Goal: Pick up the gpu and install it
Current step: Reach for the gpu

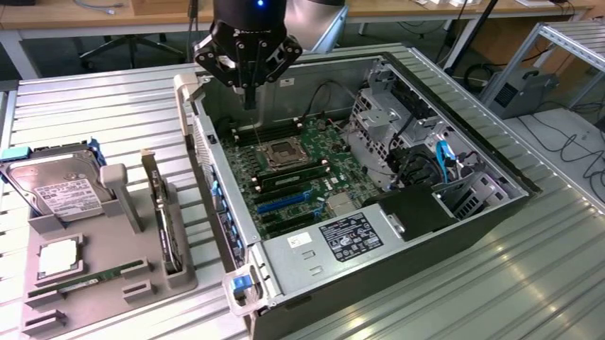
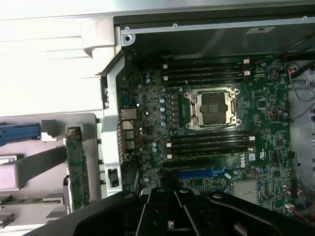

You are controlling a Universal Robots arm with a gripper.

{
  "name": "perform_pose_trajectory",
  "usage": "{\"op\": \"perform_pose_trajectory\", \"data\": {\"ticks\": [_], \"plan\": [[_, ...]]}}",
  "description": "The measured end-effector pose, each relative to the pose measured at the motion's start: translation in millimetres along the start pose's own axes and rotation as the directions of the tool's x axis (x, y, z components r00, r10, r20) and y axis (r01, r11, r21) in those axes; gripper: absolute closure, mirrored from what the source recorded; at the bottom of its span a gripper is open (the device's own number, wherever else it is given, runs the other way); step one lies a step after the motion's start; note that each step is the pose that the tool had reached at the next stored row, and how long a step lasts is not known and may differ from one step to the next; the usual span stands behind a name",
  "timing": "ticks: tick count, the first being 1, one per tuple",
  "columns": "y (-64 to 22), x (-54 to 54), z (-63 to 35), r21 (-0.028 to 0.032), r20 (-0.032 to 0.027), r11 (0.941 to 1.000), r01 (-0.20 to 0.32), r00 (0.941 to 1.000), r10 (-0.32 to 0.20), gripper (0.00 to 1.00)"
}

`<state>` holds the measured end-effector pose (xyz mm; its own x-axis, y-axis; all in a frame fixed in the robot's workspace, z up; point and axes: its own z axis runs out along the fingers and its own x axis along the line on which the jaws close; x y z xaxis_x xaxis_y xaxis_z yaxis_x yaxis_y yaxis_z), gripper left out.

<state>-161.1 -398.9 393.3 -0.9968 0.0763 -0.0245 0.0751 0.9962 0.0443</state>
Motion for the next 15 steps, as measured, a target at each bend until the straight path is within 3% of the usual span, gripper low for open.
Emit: {"op": "perform_pose_trajectory", "data": {"ticks": [15], "plan": [[-0.4, 5.3, -0.1, 0.0000, 0.0000, 1.0000, 0.000, 1.0000, 0.000, 0.89]]}}
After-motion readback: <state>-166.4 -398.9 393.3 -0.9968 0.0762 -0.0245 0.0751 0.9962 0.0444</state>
